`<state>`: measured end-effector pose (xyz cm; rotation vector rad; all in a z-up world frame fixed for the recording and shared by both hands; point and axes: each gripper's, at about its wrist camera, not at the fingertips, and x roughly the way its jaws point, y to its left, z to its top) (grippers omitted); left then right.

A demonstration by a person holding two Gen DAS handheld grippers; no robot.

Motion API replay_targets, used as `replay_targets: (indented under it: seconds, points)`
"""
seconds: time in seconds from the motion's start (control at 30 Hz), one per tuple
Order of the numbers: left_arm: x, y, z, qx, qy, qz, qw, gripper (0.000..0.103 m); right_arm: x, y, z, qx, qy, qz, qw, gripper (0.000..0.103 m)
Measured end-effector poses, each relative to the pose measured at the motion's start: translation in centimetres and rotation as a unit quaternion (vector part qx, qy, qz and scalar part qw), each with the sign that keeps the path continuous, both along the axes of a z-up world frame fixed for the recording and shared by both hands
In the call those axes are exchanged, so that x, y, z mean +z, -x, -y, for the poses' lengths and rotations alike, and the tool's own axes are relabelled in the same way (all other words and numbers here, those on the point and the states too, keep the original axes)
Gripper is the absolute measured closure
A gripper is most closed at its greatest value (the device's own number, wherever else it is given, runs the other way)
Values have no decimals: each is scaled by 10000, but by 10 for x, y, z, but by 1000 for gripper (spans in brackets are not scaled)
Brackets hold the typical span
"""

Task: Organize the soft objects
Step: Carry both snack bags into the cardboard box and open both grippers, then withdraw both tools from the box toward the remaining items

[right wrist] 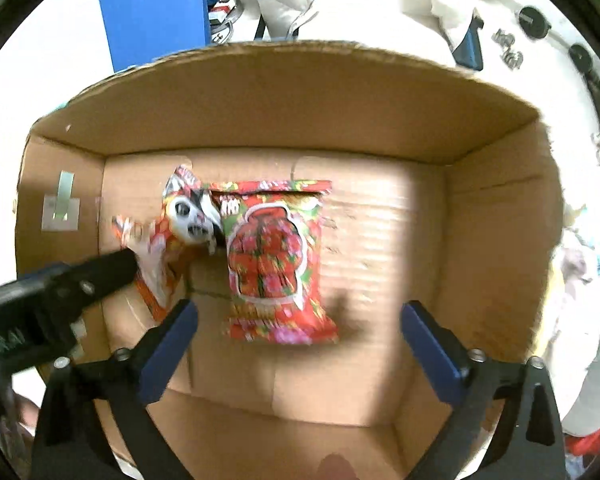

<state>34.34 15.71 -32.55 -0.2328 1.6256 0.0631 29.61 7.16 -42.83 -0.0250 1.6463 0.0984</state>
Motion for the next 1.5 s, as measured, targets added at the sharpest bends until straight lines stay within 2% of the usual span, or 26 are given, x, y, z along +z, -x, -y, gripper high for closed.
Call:
replay_targets:
  seconds: [0.13, 0.2, 0.27, 0.53, 0.63, 0.93, 1.2, 1.37, 1.5]
  points:
    - [33, 24, 5, -116, -422, 587, 9973, 2, 36, 28, -1, 105, 131, 342, 9993, 0]
    - [53, 32, -16, -196, -604, 884, 9941, 2, 53, 41, 6, 71, 128, 529, 9985, 0]
    - [66, 45, -13, -244, -708, 1139, 9907, 2, 70, 53, 17, 16, 88, 726, 9973, 0]
    - [125, 89, -17, -331, -864, 1819, 9789, 0, 135, 80, 49, -118, 118, 1535, 9880, 0]
    - [146, 109, -18, -294, -913, 2087, 9733, 0, 155, 99, 52, -143, 46, 1678, 9857, 0]
    - [178, 143, -13, -340, -964, 2354, 9665, 0, 200, 150, 60, -210, -126, 2056, 9783, 0]
    - [192, 151, 12, -369, -1121, 2504, 9609, 0, 213, 158, 77, -182, -197, 2201, 9751, 0]
    - [193, 142, 55, -562, -1136, 2404, 9624, 0, 213, 156, 119, -342, -334, 2130, 9759, 0]
    - [181, 122, 121, -888, -1069, 2201, 9655, 0, 210, 150, 187, -274, -169, 2059, 9780, 0]
